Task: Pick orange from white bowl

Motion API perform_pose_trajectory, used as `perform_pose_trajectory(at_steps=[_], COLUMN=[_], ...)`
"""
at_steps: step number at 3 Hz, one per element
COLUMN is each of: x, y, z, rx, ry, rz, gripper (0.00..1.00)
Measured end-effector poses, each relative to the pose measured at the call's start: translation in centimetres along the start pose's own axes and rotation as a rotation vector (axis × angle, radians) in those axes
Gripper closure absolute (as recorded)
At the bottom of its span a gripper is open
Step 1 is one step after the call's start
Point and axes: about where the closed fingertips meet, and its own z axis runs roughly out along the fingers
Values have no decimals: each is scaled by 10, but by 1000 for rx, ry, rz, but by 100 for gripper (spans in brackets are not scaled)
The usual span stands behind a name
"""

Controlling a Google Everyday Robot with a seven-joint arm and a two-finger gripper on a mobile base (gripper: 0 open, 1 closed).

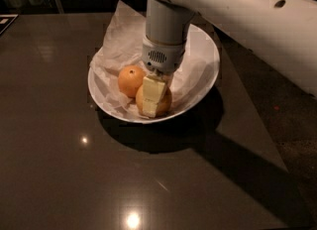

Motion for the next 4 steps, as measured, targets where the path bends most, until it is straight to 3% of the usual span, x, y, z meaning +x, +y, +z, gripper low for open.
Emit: perform_pose_trajectory(at_steps=[1, 2, 3, 4], x=[0, 0, -4, -2], y=[0, 0, 2, 12], z=[0, 0, -6, -25], rx=[0, 0, 30, 55], ry=[0, 0, -32, -75], rz=[0, 0, -40, -113], gripper=[55, 79, 99, 100])
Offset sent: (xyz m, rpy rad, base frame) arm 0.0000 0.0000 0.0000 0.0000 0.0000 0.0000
